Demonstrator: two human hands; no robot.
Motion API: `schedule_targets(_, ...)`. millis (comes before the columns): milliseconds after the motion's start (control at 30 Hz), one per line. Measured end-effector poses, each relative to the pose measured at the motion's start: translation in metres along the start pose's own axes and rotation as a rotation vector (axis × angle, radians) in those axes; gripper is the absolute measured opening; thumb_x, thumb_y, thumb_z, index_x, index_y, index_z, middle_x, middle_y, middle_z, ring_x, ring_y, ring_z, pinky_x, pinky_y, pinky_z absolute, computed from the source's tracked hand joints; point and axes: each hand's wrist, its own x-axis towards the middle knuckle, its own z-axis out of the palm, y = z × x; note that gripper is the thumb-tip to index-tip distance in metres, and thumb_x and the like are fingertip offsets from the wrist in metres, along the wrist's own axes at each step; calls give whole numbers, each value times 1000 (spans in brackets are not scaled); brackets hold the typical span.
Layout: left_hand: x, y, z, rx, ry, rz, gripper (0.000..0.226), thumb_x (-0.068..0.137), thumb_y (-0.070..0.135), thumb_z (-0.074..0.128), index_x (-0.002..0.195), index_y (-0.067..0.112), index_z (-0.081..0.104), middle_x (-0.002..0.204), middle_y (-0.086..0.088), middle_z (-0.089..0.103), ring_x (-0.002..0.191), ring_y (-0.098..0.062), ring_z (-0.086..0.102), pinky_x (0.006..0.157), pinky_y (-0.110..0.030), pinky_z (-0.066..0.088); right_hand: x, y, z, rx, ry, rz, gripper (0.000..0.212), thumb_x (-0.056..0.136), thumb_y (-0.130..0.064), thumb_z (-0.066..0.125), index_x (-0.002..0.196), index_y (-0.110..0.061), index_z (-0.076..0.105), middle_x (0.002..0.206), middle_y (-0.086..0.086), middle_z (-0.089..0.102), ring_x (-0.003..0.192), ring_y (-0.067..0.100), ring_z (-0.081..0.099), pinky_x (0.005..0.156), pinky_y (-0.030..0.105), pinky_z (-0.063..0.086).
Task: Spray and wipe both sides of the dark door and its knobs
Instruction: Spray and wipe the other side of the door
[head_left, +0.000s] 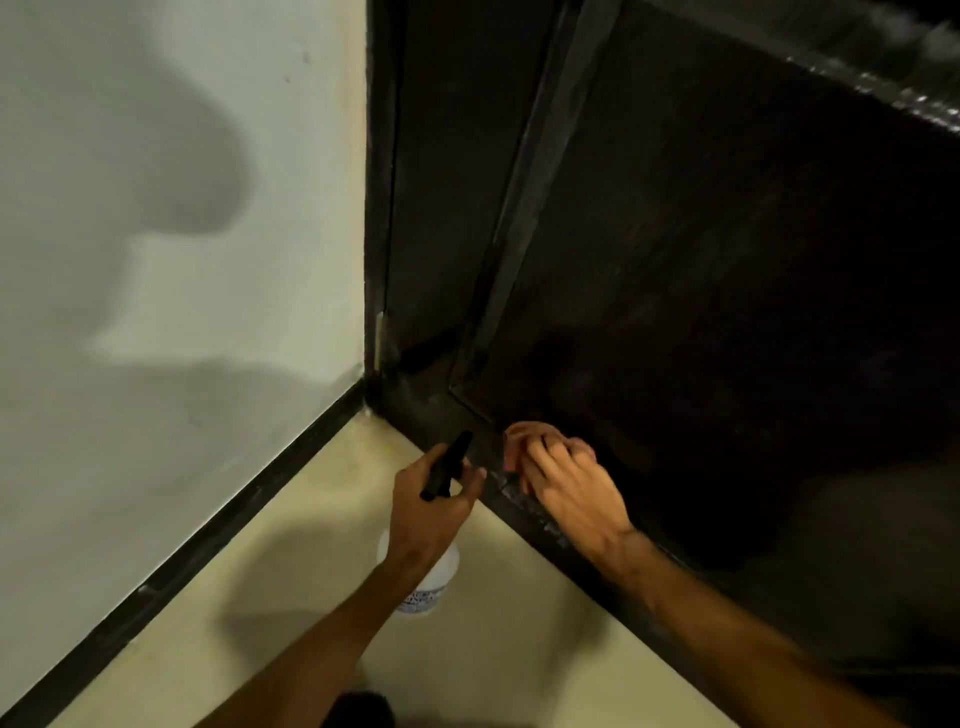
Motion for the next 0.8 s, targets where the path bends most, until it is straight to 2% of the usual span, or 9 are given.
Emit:
schedule_targets(133, 5, -16, -12, -13, 38, 26, 21, 83, 25, 79, 101, 29, 72, 74, 6, 70, 58, -17, 64, 64, -41, 60, 38, 0, -16, 29, 40, 15, 55, 95, -16, 40, 148, -5, 47, 143, 13, 47, 123, 34, 48, 91, 44, 48)
schedule_targets(233, 5, -20, -14, -27, 46, 9, 20, 81, 21, 83, 99, 22, 73, 75, 7, 71, 64, -11, 67, 67, -38, 60, 21, -28, 1, 6, -257, -225, 55, 100, -19, 45, 153, -5, 42, 151, 14, 37, 125, 33, 43, 92, 42, 44)
schedule_targets(300, 12, -20, -20, -21, 49, -17, 19, 82, 10, 85, 89, 20, 71, 73, 10, 70, 65, -7, 67, 69, -31, 57, 21, -32, 2, 29, -357, -205, 50, 101, -16, 44, 151, -8, 46, 152, 14, 30, 131, 34, 36, 96, 43, 40)
schedule_targets(400, 21, -26, -35, -1, 58, -39, 13, 84, 6, 84, 86, 12, 72, 71, 9, 68, 54, -3, 59, 62, -23, 50, 62, -30, -8, -27, -192, -122, 52, 98, -18, 42, 150, -10, 48, 150, 14, 36, 129, 34, 39, 90, 41, 43)
schedule_targets(467, 23, -29, -41, -7, 68, -28, 12, 84, 5, 83, 89, 10, 73, 72, 8, 69, 54, -1, 58, 61, -18, 48, 89, -24, -18, -14, -105, -57, 59, 94, -28, 52, 151, -12, 47, 151, 13, 37, 130, 35, 36, 91, 40, 46)
schedule_targets(567, 28, -30, -44, 5, 99, -40, 15, 85, 4, 82, 88, 13, 71, 71, 10, 68, 54, 3, 58, 61, -9, 44, 105, -29, -12, -21, -209, -120, 89, 85, -46, 67, 159, -10, 32, 161, 18, 21, 139, 38, 26, 104, 44, 42)
schedule_targets(667, 36, -34, -54, 7, 120, -52, 15, 84, 7, 83, 91, 16, 73, 75, 10, 71, 57, 2, 61, 64, -15, 50, 105, -46, -4, -25, -294, -252, 80, 88, -36, 66, 157, -11, 35, 160, 15, 19, 133, 36, 28, 100, 43, 40)
schedule_targets(733, 43, -31, -55, -1, 96, -58, 16, 84, 9, 84, 90, 19, 73, 75, 9, 73, 62, -2, 65, 67, -21, 54, 114, -40, -5, 6, -255, -259, 74, 86, -35, 68, 153, -15, 44, 157, 12, 23, 129, 35, 30, 97, 41, 38)
schedule_targets(800, 50, -38, -66, 6, 114, -89, 20, 85, 10, 84, 85, 25, 71, 74, 11, 72, 62, -2, 65, 67, -17, 53, 150, -39, -12, -79, -124, -217, 80, 81, -46, 71, 151, -17, 46, 153, 13, 24, 128, 35, 32, 92, 39, 38)
